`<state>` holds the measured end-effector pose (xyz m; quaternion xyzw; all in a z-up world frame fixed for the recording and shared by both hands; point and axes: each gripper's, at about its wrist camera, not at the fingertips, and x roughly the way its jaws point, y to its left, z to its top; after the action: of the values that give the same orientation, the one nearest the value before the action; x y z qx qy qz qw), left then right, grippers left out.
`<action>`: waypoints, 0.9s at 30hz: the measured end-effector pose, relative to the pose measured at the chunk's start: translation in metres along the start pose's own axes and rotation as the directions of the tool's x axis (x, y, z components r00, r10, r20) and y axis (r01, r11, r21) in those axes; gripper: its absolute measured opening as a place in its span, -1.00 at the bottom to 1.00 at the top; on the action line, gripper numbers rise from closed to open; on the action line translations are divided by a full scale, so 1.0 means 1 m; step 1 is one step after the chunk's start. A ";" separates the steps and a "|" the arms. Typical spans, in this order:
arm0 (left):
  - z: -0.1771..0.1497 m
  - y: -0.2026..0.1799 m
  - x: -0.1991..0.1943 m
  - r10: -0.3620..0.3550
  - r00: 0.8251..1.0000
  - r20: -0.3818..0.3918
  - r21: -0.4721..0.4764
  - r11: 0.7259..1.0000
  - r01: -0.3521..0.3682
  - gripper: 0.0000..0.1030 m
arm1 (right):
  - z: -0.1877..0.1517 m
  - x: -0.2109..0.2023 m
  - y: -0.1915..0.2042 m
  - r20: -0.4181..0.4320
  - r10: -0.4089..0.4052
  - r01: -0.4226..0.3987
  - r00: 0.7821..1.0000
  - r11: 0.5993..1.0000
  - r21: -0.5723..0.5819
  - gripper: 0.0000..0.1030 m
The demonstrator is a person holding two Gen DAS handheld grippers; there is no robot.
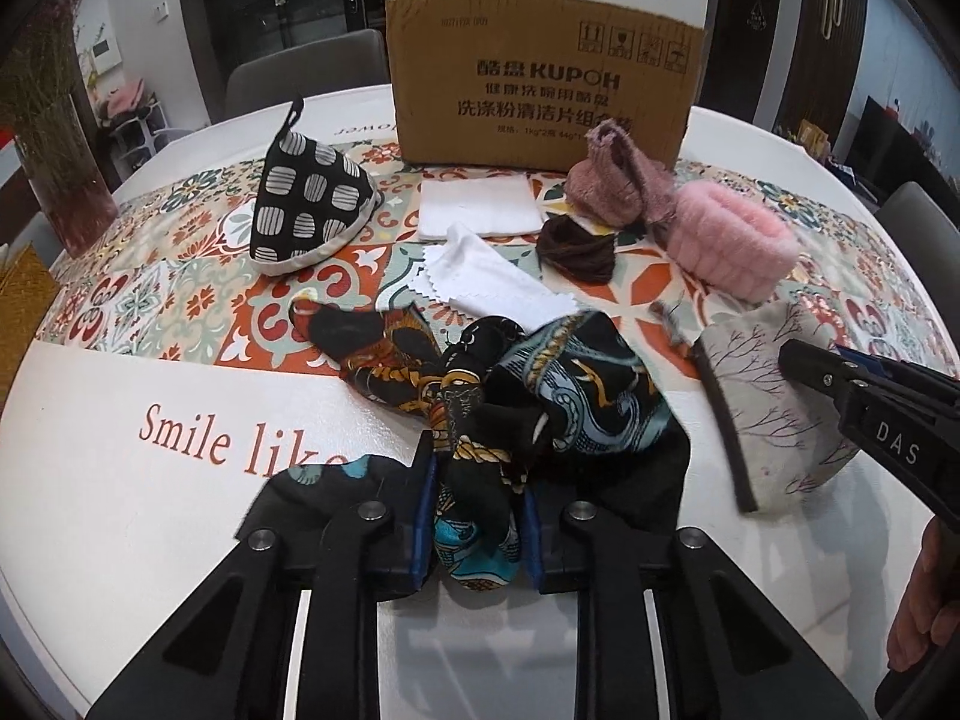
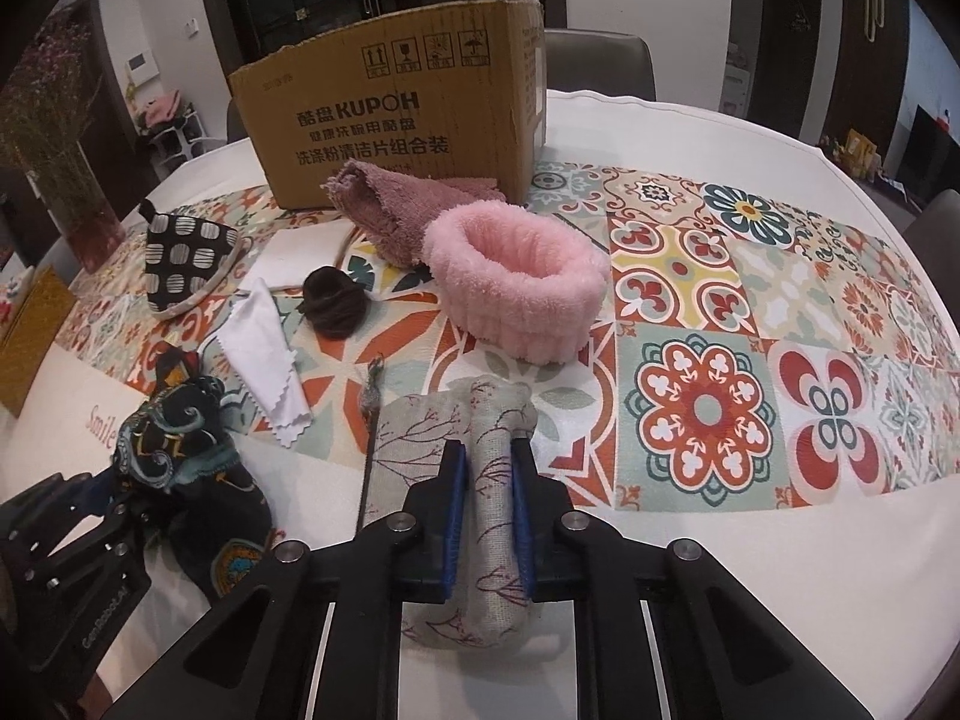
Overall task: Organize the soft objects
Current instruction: 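Lift the scarf and pouch and carry both over the cardboard box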
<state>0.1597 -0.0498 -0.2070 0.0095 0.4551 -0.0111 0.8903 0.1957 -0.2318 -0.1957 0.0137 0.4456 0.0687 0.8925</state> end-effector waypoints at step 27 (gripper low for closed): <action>0.052 -0.013 -0.118 -0.036 0.969 0.243 0.012 0.999 0.034 -0.60 | 0.043 -0.118 0.004 0.243 0.049 -0.047 0.969 0.999 -0.014 -0.78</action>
<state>0.1329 -0.0624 -0.0809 0.0033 0.3424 -0.0296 0.9391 0.1592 -0.2422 -0.0757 0.0294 0.3322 0.0900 0.9384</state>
